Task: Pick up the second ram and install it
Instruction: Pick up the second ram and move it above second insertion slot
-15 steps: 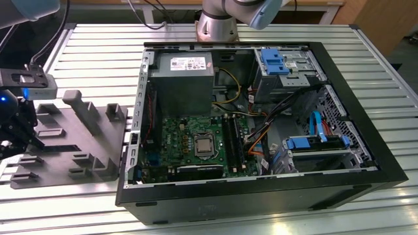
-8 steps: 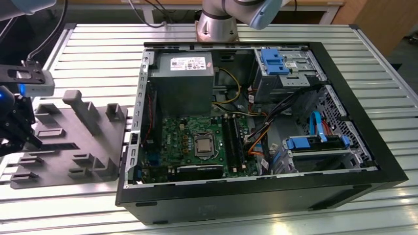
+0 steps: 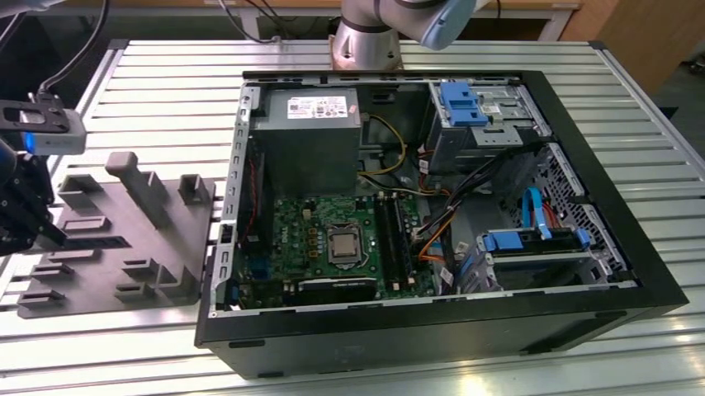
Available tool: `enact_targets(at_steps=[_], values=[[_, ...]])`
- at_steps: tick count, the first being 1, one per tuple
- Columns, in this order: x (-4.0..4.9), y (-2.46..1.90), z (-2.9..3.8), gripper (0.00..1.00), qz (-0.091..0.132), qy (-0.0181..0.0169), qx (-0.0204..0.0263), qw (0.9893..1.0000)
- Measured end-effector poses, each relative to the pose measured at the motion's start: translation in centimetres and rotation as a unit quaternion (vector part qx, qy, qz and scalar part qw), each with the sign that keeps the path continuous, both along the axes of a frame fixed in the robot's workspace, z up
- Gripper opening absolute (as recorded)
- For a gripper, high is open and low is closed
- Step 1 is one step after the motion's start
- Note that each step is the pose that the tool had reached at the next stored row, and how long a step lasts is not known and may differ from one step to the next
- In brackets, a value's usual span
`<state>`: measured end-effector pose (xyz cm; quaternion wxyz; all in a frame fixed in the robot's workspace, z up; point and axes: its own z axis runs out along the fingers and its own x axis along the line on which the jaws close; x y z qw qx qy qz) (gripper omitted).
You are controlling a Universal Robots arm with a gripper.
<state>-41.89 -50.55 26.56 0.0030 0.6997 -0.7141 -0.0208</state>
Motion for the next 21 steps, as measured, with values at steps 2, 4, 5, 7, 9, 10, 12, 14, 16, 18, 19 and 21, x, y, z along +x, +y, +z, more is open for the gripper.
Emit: enact_targets(at_steps=[2,4,5,7,9,10,12,14,16,18,19,21], values=[[0.0,0.0,0.28,0.12,0.0,-0.0005,0.0001,1.0],[0.0,0.0,0.57,0.12,0.0,-0.001,0.0001,1.0],[0.0,0.0,0.7,0.12,0.0,-0.0012,0.0002,1.0],[-0.01,0.0,0.84,0.12,0.0,-0.002,0.0004,1.0],[-0.01,0.0,1.01,0.12,0.0,-0.0028,0.0004,1.0],[-0.02,0.0,1.1,0.12,0.0,-0.0031,0.0006,1.0],[-0.02,0.0,1.31,0.12,0.0,-0.004,0.0009,1.0],[-0.02,0.0,1.49,0.12,0.0,-0.0045,0.0013,1.0],[-0.02,0.0,1.63,0.12,0.0,-0.0048,0.0017,1.0],[-0.03,0.0,1.75,0.12,0.0,-0.0049,0.0023,1.0],[-0.02,0.01,1.8,0.12,0.0,-0.0049,0.0025,1.0],[-0.02,0.0,1.93,0.12,0.0,-0.005,0.0029,1.0]])
